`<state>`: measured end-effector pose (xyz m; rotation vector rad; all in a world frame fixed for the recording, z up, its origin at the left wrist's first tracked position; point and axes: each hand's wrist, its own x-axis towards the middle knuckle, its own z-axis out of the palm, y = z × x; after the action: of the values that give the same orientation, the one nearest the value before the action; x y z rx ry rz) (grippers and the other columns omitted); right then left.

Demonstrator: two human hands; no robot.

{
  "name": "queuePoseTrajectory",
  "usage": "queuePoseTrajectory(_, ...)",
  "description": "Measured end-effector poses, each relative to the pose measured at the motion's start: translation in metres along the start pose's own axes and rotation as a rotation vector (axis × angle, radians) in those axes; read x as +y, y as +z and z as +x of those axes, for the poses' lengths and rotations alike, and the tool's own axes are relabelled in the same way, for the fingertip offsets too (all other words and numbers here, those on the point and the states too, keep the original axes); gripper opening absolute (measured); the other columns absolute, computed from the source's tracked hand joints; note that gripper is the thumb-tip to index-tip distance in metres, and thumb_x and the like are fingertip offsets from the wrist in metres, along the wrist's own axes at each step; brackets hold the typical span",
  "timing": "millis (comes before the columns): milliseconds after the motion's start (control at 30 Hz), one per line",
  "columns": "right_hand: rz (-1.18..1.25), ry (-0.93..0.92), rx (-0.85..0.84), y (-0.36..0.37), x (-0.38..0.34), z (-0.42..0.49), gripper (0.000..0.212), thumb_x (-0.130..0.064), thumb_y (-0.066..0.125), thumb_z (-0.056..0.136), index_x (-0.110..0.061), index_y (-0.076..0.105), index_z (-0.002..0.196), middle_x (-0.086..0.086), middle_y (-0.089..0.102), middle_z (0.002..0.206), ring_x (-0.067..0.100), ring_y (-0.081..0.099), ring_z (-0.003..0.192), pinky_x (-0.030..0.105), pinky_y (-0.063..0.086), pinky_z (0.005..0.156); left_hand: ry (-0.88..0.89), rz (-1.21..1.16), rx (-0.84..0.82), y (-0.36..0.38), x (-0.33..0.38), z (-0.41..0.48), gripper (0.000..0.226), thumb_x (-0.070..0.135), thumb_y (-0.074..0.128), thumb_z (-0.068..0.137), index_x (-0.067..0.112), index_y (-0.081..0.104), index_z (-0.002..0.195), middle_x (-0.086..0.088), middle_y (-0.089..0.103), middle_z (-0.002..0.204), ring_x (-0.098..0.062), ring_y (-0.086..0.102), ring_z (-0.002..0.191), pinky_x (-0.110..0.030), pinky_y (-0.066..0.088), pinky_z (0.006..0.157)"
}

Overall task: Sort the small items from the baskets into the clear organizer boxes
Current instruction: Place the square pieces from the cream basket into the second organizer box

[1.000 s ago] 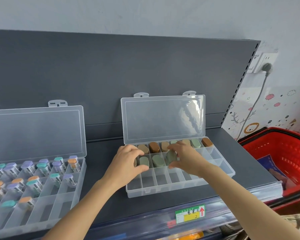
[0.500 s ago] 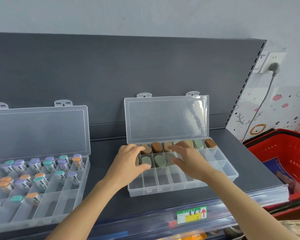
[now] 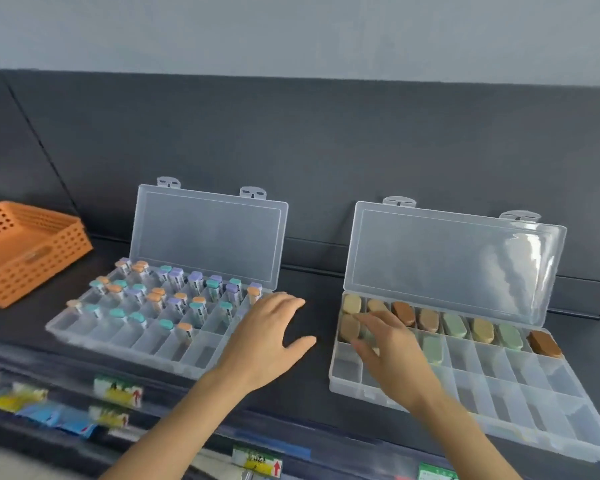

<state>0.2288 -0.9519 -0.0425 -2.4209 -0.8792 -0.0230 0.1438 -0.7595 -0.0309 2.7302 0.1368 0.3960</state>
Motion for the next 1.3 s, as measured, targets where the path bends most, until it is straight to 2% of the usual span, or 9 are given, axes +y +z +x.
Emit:
queuePoseTrajectory(100, -0.012, -0.064, -0.061, 0.018, -0.028, 0.009, 0.039, -0.023, 0.058, 0.093, -0.014, 0.056, 0.131, 0.000, 0.054, 0.128, 0.021, 0.055, 0.114, 0.021, 0.042, 0.094, -0.039, 0.052, 0.023, -0.016, -0.023, -0.019, 0.063, 0.053, 0.051, 0.090, 0.024, 0.034, 0.144, 0.009, 0.032, 0.150, -0.009, 0.026, 0.139, -0.023, 0.022, 0.112)
queuePoseTrajectory(167, -0.026, -0.122, -0.080, 0.027, -0.051, 0.014, 0.044, -0.025, 0.058, 0.093, -0.015, 0.052, 0.135, 0.001, 0.052, 0.133, 0.020, 0.051, 0.119, 0.022, 0.039, 0.098, -0.057, 0.066, 0.042, -0.027, -0.040, -0.033, 0.064, 0.051, 0.052, 0.090, 0.022, 0.035, 0.144, 0.008, 0.034, 0.148, -0.009, 0.028, 0.137, -0.023, 0.023, 0.111)
queuePoseTrajectory(267, -0.047, -0.200, -0.102, 0.038, -0.091, 0.022, 0.043, -0.025, 0.058, 0.093, -0.016, 0.052, 0.135, 0.003, 0.052, 0.132, 0.021, 0.050, 0.120, 0.024, 0.040, 0.099, -0.084, 0.070, 0.075, -0.046, -0.068, -0.057, 0.062, 0.049, 0.053, 0.090, 0.021, 0.037, 0.143, 0.007, 0.035, 0.145, -0.009, 0.028, 0.135, -0.023, 0.022, 0.111)
queuePoseTrajectory(400, -0.063, -0.282, -0.116, 0.060, -0.154, 0.029, 0.042, -0.024, 0.059, 0.093, -0.015, 0.053, 0.133, 0.004, 0.053, 0.129, 0.022, 0.055, 0.110, 0.023, 0.042, 0.093, -0.140, 0.058, 0.107, -0.079, -0.114, -0.095, 0.061, 0.048, 0.054, 0.090, 0.021, 0.037, 0.143, 0.007, 0.033, 0.146, -0.009, 0.026, 0.137, -0.024, 0.022, 0.112)
queuePoseTrajectory(533, -0.041, -0.357, -0.169, 0.095, -0.224, 0.031, 0.044, -0.022, 0.059, 0.093, -0.013, 0.051, 0.135, 0.005, 0.051, 0.132, 0.023, 0.051, 0.117, 0.019, 0.038, 0.094, -0.192, 0.102, 0.143, -0.119, -0.169, -0.138, 0.062, 0.050, 0.052, 0.090, 0.022, 0.037, 0.143, 0.008, 0.034, 0.145, -0.009, 0.025, 0.136, -0.025, 0.023, 0.111)
queuePoseTrajectory(667, -0.043, -0.437, -0.186, 0.134, -0.290, 0.036, 0.046, -0.020, 0.062, 0.091, -0.011, 0.051, 0.135, 0.007, 0.052, 0.132, 0.025, 0.050, 0.120, 0.027, 0.040, 0.100, -0.249, 0.142, 0.181, -0.155, -0.223, -0.183, 0.062, 0.050, 0.055, 0.089, 0.020, 0.041, 0.142, 0.005, 0.039, 0.142, -0.013, 0.028, 0.135, -0.028, 0.026, 0.110)
queuePoseTrajectory(833, -0.006, -0.494, -0.228, 0.184, -0.370, 0.045, 0.047, -0.023, 0.060, 0.092, -0.012, 0.049, 0.136, 0.007, 0.049, 0.135, 0.022, 0.048, 0.122, 0.022, 0.036, 0.099, -0.345, 0.177, 0.212, -0.193, -0.285, -0.243, 0.062, 0.049, 0.057, 0.088, 0.019, 0.044, 0.140, 0.004, 0.041, 0.140, -0.014, 0.031, 0.134, -0.031, 0.030, 0.110)
queuePoseTrajectory(1100, 0.027, -0.680, -0.345, 0.246, -0.491, 0.074, 0.049, -0.023, 0.062, 0.091, -0.011, 0.049, 0.137, 0.008, 0.050, 0.132, 0.024, 0.046, 0.123, 0.028, 0.037, 0.102, -0.488, 0.334, 0.270, -0.258, -0.367, -0.307, 0.064, 0.052, 0.057, 0.083, 0.014, 0.052, 0.133, -0.002, 0.052, 0.130, -0.023, 0.045, 0.125, -0.038, 0.039, 0.105)
queuePoseTrajectory(1300, 0.052, -0.763, -0.392, 0.294, -0.561, 0.116, 0.048, -0.022, 0.062, 0.091, -0.010, 0.049, 0.136, 0.010, 0.048, 0.136, 0.023, 0.046, 0.126, 0.025, 0.035, 0.101, -0.592, 0.376, 0.270, -0.293, -0.429, -0.323, 0.065, 0.049, 0.060, 0.086, 0.015, 0.045, 0.139, -0.002, 0.047, 0.136, -0.021, 0.041, 0.128, -0.032, 0.033, 0.106)
